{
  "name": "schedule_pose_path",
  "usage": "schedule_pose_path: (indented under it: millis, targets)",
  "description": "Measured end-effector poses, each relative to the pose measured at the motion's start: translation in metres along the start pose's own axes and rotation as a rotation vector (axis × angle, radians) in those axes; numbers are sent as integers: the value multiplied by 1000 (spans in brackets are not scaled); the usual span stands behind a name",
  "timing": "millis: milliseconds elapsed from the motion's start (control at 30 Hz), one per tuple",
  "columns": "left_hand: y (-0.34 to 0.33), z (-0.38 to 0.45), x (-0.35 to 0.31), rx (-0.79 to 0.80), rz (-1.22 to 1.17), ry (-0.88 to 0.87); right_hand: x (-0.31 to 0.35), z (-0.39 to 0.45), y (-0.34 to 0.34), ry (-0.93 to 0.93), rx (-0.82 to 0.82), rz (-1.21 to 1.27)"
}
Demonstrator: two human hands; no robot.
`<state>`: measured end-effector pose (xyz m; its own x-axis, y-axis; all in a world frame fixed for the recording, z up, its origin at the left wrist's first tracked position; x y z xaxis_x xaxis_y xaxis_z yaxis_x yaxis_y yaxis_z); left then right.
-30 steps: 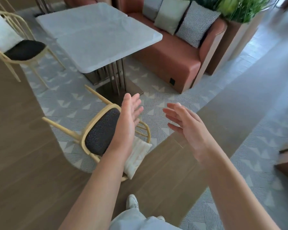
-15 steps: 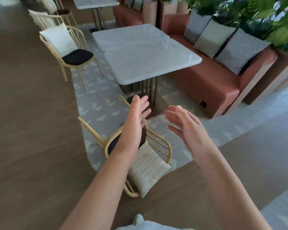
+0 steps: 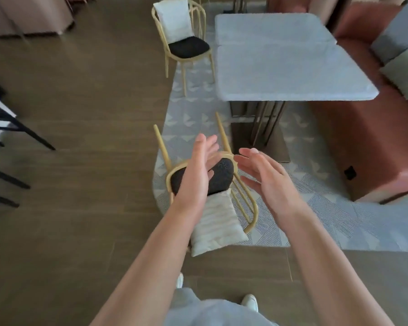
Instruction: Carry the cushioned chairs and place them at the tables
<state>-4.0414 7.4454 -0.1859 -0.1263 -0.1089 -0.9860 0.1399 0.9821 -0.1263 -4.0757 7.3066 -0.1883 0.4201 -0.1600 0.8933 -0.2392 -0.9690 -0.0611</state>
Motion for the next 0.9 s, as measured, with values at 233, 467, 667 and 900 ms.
schedule_pose_path:
  millis: [233, 467, 667, 900]
  targets:
    - [-3, -41, 29, -260, 7, 54, -35, 21, 16, -138, 180, 21]
    - [18, -45, 67, -358, 2, 164, -77, 44, 10, -215, 225, 19]
    - [36, -16, 108, -355, 44, 234, -114, 83, 5, -215, 182, -41]
    - [49, 17, 173, -358, 39, 340, -170, 126, 16, -296, 84, -6]
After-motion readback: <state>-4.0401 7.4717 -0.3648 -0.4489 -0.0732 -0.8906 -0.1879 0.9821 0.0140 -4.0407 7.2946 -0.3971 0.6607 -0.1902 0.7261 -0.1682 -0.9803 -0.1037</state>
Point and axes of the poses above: each hand's wrist, its own z-axis towards the middle knuckle, its own y-axis out of the back of the hand, x = y × z, the point moved 6 cm from there along z, towards the middle knuckle, and after that the axes turned 9 degrees about -y, right-handed, at the moved point
